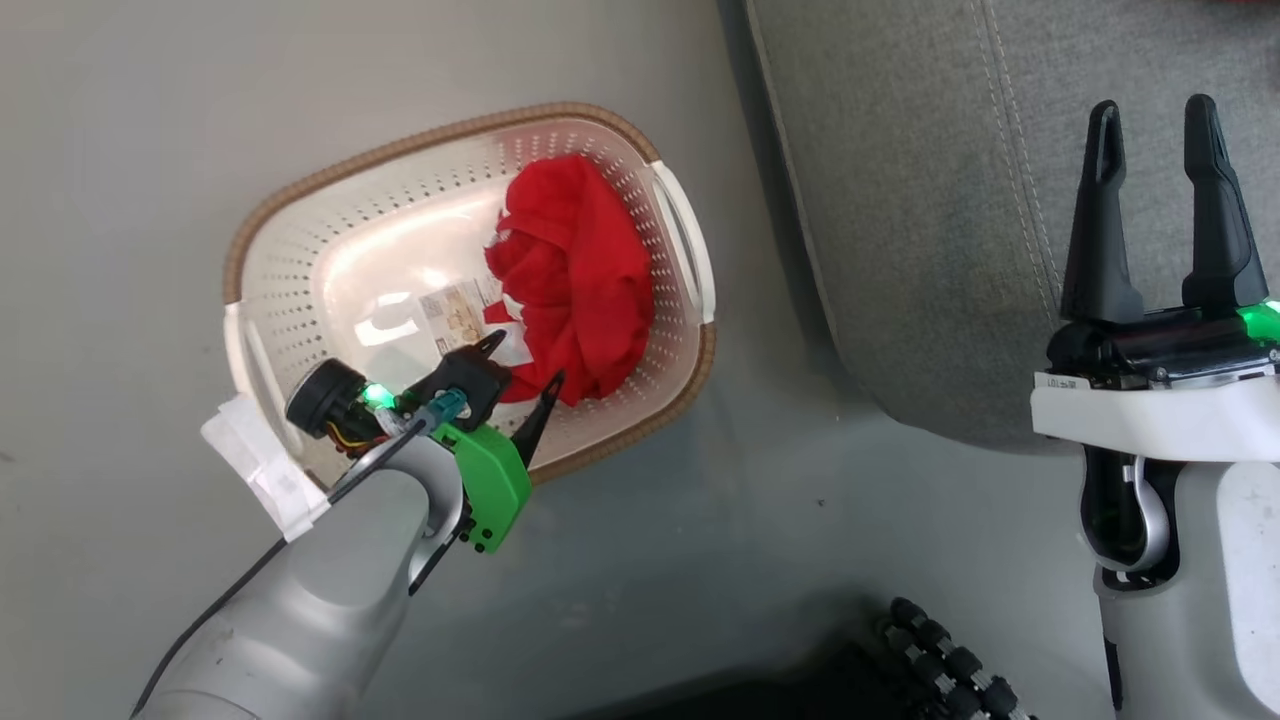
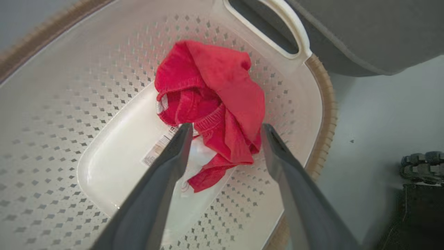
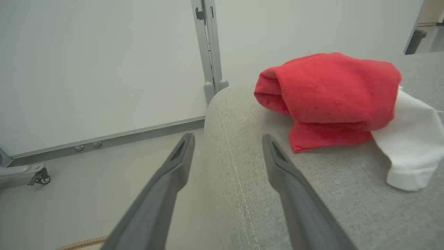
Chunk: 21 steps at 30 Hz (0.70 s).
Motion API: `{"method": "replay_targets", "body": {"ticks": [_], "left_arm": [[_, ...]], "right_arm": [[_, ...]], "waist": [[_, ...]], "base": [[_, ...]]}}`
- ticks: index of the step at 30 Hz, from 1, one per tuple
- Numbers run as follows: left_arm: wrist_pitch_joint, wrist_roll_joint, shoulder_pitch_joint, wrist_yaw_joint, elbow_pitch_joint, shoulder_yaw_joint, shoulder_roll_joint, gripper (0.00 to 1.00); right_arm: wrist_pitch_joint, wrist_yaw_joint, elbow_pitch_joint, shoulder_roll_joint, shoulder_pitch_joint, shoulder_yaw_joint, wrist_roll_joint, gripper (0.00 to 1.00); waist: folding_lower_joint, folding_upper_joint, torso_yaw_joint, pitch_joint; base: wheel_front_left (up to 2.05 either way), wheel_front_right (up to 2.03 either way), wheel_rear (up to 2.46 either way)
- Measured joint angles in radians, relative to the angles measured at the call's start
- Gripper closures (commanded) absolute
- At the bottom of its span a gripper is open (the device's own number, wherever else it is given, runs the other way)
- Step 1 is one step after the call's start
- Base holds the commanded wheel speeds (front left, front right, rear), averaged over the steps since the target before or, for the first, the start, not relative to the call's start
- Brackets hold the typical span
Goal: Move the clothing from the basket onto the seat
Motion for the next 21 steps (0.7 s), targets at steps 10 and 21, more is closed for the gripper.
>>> {"method": "replay_targets", "body": {"ticks": [10,21], "left_arm": [[0.005,-0.145,-0.154,0.000,0.113,-0.184,0.018,0.00],[0.018,-0.202,-0.277,0.000,0.237,-0.299,0.006,0.00]], "right_arm": [[0.000,0.000,-0.027,0.006,-0.024,0.044,0.031,0.00],[0.000,0.000,-0.033,0.007,-0.023,0.060,0.045,0.00]], "waist": [[0.0000,0.0000,-0.089,0.164],[0.0000,0.0000,-0.144,0.273]], "base": [[0.00,0.00,0.00],[0.00,0.00,0.00]]}}
